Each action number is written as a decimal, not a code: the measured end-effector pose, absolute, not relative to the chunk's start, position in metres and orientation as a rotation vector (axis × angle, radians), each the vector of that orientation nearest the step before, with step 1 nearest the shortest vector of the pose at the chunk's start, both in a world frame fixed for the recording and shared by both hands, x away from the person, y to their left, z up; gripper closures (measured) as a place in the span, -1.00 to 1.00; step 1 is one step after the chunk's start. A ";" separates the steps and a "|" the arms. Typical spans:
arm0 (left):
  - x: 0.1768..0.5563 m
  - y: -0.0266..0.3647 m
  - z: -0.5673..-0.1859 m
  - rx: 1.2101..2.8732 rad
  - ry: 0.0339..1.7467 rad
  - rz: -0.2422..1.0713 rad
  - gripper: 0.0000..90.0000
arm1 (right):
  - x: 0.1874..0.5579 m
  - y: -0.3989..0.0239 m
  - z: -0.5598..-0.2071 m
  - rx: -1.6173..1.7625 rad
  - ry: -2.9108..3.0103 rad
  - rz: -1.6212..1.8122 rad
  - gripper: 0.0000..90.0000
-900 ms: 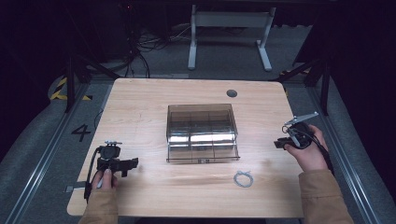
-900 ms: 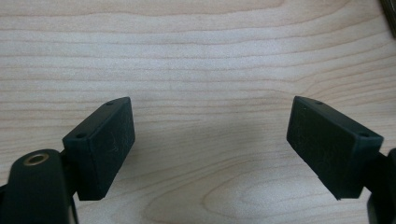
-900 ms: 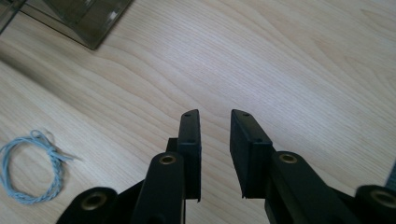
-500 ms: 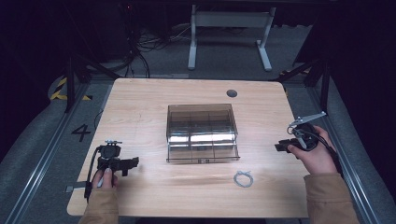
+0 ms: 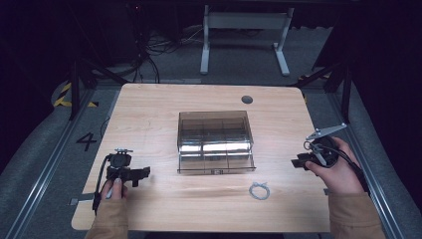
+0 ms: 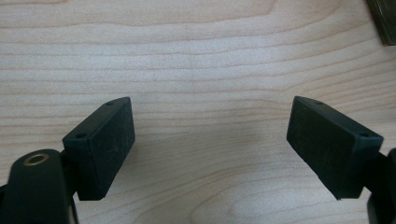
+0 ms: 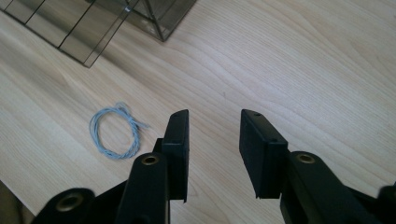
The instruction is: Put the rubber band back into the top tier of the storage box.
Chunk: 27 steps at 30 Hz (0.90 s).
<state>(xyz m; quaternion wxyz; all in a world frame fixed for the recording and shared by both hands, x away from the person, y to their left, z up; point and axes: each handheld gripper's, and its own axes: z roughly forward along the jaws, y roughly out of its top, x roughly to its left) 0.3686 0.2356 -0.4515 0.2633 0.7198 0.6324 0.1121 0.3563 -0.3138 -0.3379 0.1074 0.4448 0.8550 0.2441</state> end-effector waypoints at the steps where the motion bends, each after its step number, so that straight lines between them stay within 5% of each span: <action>1: 0.369 0.235 -0.452 1.946 1.710 0.303 -0.65 | 0.356 -0.312 -0.338 1.294 2.531 0.718 0.41; 27: 0.371 0.232 -0.451 1.956 1.693 0.299 -0.65 | 0.347 -0.278 -0.344 1.011 2.666 0.762 0.13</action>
